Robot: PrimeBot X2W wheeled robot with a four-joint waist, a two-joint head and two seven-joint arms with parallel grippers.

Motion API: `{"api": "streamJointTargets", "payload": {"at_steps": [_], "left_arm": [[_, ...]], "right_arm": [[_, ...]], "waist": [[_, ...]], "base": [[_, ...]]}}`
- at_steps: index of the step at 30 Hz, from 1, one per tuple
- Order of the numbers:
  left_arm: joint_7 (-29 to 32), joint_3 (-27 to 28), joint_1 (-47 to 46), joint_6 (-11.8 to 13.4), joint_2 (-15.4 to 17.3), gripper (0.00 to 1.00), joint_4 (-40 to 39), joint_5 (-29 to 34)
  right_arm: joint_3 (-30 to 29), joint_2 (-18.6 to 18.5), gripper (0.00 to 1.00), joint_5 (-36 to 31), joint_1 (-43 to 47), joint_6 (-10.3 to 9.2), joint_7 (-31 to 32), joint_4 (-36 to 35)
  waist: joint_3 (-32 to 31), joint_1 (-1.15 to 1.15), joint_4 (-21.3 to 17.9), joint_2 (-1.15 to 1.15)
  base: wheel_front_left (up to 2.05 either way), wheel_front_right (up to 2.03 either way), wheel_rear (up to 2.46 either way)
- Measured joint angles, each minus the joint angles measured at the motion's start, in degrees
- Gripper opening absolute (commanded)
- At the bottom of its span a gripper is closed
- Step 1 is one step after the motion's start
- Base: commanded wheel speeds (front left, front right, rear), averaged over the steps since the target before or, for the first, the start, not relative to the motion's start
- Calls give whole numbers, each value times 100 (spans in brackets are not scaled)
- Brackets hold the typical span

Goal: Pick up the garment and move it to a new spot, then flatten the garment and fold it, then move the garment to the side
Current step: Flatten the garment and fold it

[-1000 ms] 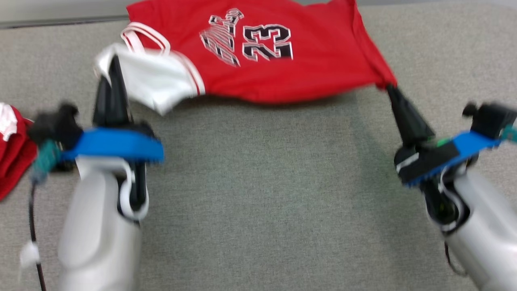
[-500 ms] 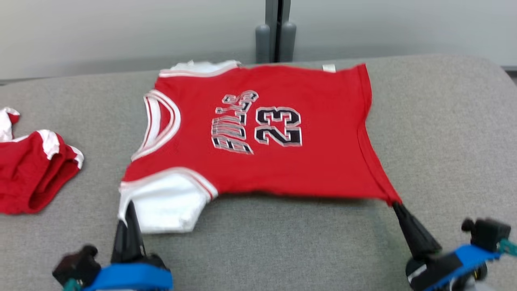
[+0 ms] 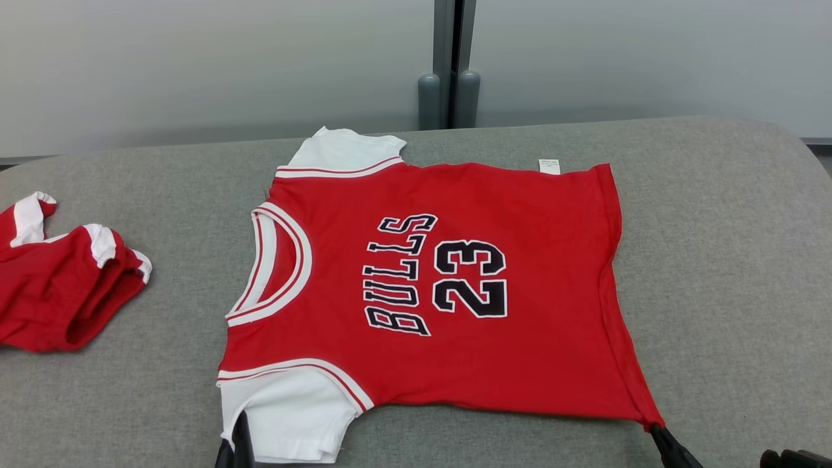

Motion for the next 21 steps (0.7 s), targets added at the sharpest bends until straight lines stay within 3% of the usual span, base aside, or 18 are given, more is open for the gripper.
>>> {"api": "streamJointTargets", "payload": {"at_steps": [7,21], "left_arm": [[98,36,-235,-103,182,0,29,-51],[668,-75,-2035,-370,589,0,500,105]], "right_arm": [[-26,169,0,-16,-215,0,151,58],[-2,267,0,283,-1364,0,355,200]], "waist": [[-23,0,-66,1],[362,1,-269,2]], "base": [[0,0,0],[0,0,0]]}}
